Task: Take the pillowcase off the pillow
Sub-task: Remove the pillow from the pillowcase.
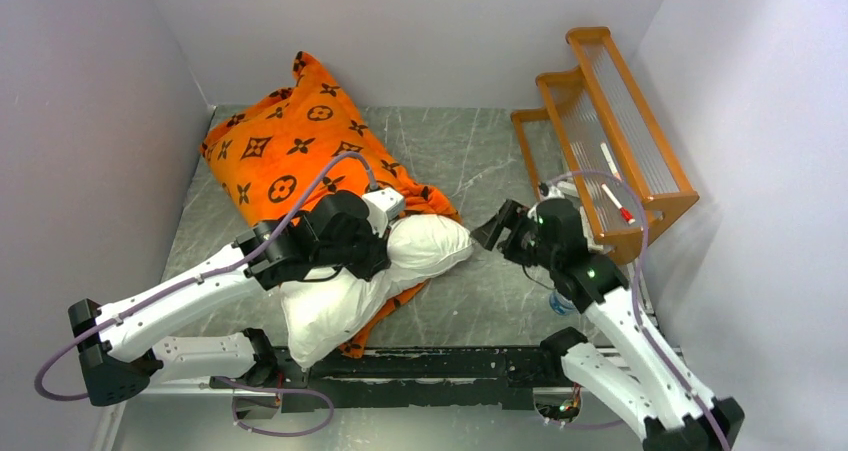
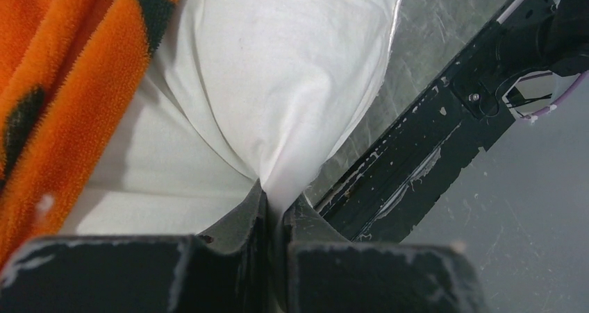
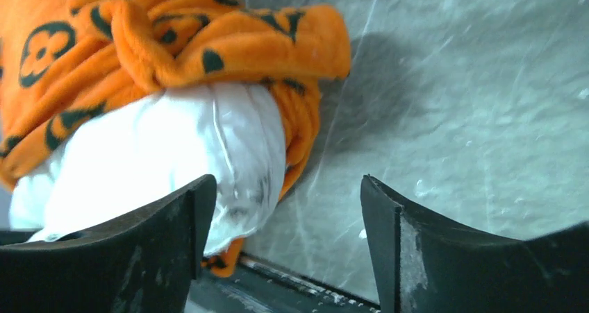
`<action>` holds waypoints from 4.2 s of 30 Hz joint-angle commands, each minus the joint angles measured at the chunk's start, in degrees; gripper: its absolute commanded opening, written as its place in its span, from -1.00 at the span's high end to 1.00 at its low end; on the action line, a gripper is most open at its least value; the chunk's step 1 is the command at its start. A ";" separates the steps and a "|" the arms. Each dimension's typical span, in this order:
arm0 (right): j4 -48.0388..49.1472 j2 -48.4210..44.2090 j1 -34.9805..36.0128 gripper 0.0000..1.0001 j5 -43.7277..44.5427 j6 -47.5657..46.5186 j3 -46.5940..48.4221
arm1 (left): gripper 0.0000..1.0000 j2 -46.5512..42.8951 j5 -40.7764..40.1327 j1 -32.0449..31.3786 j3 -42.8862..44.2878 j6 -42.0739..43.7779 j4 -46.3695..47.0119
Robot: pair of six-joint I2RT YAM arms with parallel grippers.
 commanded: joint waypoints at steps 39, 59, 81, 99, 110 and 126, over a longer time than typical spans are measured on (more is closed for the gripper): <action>16.25 1.21 11.29 1.00 -8.08 12.76 -16.20 | -0.94 16.96 -9.42 2.57 35.57 9.51 -10.38; 6.27 -5.63 11.24 1.00 -1.15 11.71 -15.39 | -0.64 41.98 19.24 9.99 39.71 34.56 -14.03; -0.56 -7.32 10.92 1.00 7.39 10.06 -10.50 | -0.57 45.03 16.89 12.73 38.65 35.72 -7.41; -3.89 1.96 -2.81 1.00 5.41 2.89 1.76 | 0.90 40.05 -0.98 17.64 35.08 23.95 -5.46; -3.06 8.83 -24.77 1.00 -17.44 -3.14 7.58 | 0.91 24.36 -11.29 36.67 26.11 15.12 -4.58; -15.63 17.00 -22.12 -0.42 -7.63 -16.19 22.05 | 0.91 24.54 8.74 33.95 22.37 8.36 1.25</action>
